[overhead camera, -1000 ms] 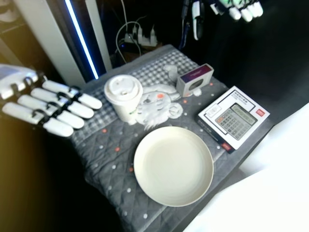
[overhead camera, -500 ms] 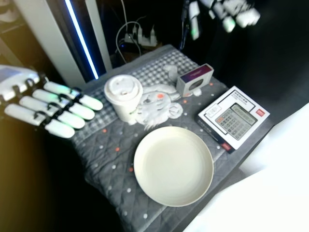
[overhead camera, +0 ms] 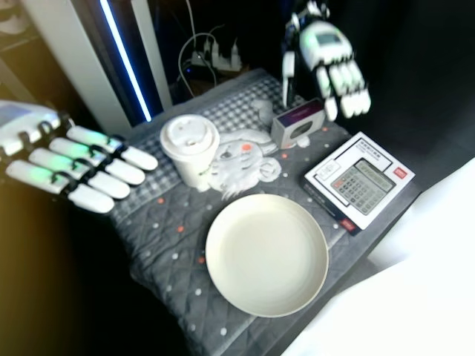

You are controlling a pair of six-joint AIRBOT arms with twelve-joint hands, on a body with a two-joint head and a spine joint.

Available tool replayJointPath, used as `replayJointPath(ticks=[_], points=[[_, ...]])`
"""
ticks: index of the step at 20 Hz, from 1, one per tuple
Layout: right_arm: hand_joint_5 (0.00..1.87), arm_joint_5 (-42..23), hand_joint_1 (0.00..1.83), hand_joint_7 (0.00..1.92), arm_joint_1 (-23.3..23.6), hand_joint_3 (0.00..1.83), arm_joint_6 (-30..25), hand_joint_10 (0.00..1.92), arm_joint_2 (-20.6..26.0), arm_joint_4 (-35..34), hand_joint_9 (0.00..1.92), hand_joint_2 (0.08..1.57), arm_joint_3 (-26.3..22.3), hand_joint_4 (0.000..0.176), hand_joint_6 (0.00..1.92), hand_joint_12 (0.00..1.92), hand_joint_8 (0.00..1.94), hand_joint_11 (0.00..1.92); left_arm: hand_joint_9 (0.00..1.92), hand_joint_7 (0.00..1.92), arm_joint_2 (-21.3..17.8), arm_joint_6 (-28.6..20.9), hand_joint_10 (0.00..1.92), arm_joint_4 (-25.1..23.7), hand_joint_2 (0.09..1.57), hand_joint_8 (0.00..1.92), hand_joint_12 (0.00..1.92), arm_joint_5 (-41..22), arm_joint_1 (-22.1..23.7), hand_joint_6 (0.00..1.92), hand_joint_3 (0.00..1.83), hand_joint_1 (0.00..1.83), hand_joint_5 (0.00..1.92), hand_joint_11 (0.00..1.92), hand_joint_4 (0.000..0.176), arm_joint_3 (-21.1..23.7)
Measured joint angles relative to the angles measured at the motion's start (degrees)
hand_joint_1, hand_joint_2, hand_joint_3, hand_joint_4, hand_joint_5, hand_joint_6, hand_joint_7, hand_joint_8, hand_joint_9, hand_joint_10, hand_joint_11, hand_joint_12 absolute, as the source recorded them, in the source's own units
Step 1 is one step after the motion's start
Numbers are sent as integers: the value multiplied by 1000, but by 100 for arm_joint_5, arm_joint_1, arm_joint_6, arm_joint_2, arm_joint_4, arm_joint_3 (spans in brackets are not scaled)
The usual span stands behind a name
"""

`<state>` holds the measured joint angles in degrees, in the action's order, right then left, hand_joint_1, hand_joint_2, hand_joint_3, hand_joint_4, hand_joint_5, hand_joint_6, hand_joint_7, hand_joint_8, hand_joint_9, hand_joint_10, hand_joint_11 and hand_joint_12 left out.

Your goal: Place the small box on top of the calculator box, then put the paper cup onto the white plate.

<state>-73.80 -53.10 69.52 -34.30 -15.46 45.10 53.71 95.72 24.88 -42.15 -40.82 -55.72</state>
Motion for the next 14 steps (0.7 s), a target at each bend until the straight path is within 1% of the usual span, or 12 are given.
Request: replayJointPath(ticks=[1,2,3,4,5,6,7,10,11,12,13,14], points=[[0,2,421,0,0,13,0,0,0,0,0,1388,0,0,0,0,0,0,325,253,70,289,128,142,1147,45,1366,195,7,33,8,988,218,0,40,-17],[0,2,402,0,0,12,0,0,0,0,0,1391,0,0,0,0,0,0,464,490,105,424,526,229,1154,90,1611,319,7,37,5,1000,335,134,0,-17],[0,2,396,0,0,10,0,0,0,0,0,1387,0,0,0,0,0,0,783,826,118,446,1070,273,1209,1060,1734,321,13,999,3,1173,573,565,0,-15],[0,2,394,0,0,9,0,0,0,9,0,1386,0,0,0,0,0,0,870,912,114,485,1184,251,1206,1248,1689,245,39,1148,0,1216,672,676,0,-7],[0,0,393,0,0,7,0,0,0,7,0,1383,0,0,0,0,0,0,877,910,35,503,1342,278,1199,1338,1734,81,11,1130,0,1228,743,722,0,120],[0,0,391,0,0,5,0,0,-2,2,0,1380,0,0,0,0,0,0,832,882,-125,476,1448,186,1209,1398,1800,-92,-55,1159,1,1220,740,693,0,326],[0,2,392,0,0,6,0,0,-9,-37,0,1381,0,0,0,0,0,0,796,873,-291,505,1356,7,1217,1356,1725,-282,-109,1239,1,1197,714,670,0,533],[0,-2,403,0,0,9,0,0,-35,-7,0,1390,0,0,0,0,0,0,761,881,-599,503,1286,-223,1204,1336,1669,-1143,-59,1184,0,1201,752,582,0,732],[0,4,400,0,0,6,0,0,-46,0,0,1385,0,0,0,0,0,0,799,860,-610,505,1427,-153,1196,1255,1606,-1287,129,1191,0,1315,730,616,0,654],[0,4,400,0,0,5,0,0,-55,-11,0,1383,2,0,0,0,0,0,846,903,-562,505,1412,-101,1177,1170,1571,-1296,374,1146,0,1351,745,667,0,520],[0,0,398,0,0,3,0,0,-59,-7,0,1380,7,0,0,0,0,0,868,935,-437,514,1268,-17,1183,1243,1578,-1248,660,1147,0,1252,762,756,0,319],[0,0,427,0,0,3,0,0,-61,-11,0,1381,7,0,0,0,0,0,881,927,-275,516,1232,87,1190,1270,1601,-1097,944,1170,1,1222,757,794,0,94]])
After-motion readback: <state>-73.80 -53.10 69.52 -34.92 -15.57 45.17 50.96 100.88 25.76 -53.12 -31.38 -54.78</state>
